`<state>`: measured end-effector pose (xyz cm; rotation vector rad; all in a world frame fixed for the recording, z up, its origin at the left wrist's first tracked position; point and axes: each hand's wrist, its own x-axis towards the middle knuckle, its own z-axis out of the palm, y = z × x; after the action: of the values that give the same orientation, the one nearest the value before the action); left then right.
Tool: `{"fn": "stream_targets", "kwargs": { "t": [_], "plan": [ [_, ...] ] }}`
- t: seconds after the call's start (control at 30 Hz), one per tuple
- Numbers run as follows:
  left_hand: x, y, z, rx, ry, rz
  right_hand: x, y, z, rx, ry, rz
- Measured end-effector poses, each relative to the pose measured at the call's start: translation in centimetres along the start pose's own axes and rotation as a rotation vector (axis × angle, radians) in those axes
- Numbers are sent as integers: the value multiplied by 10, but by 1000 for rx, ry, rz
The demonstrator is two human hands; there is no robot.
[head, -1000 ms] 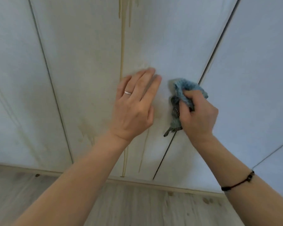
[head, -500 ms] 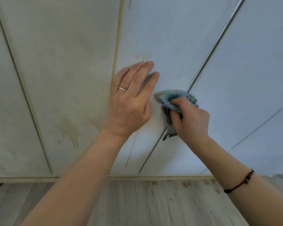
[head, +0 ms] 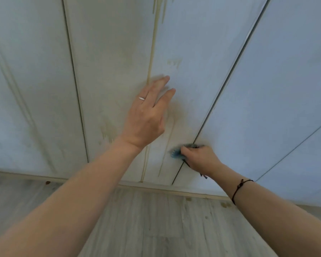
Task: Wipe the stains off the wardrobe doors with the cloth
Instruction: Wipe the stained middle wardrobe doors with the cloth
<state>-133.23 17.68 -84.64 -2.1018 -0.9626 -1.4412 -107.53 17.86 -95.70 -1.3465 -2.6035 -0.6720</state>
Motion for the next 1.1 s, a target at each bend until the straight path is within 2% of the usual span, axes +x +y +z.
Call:
{"fn": "stream_targets", "kwargs": {
  "t": [0.13,0.2,0.27,0.33,0.4,0.5,0.57,0.67,0.7,0.77,0.83,0.9,0.97,1.03,1.1],
  "plan": [
    [1,-14,-24,168,-38,-39,51,13,-98,76,436,356],
    [1,-18,-27,227,-53,-56,71,16,-130,113,563,466],
    [-2,-19,-27,284,-70,-63,82,13,-135,193,625,487],
    [-9,-20,-25,329,-87,-79,80,3,-119,221,617,430],
    [-16,-24,-25,374,-101,-103,70,-15,-83,140,576,284],
    [-21,-35,-29,457,-136,-163,58,-37,-25,99,396,69],
    [-23,-43,-33,479,-145,-229,56,-42,-3,129,296,2],
    [-26,-54,-37,503,-143,-303,65,-39,-8,146,284,-62],
    [-27,-58,-38,507,-140,-307,71,-35,-17,133,340,-64],
    [-28,-62,-38,513,-140,-300,90,-27,-48,97,562,25],
    [-26,-65,-38,527,-159,-312,115,-16,-95,114,809,237],
    [-25,-65,-40,540,-183,-315,135,-2,-139,280,973,496],
    [-24,-64,-42,545,-220,-311,144,5,-162,468,1121,650],
    [-23,-61,-45,546,-257,-314,143,-2,-152,437,1197,602],
    [-22,-57,-46,551,-287,-336,135,-19,-116,296,1150,400]
  ]
}}
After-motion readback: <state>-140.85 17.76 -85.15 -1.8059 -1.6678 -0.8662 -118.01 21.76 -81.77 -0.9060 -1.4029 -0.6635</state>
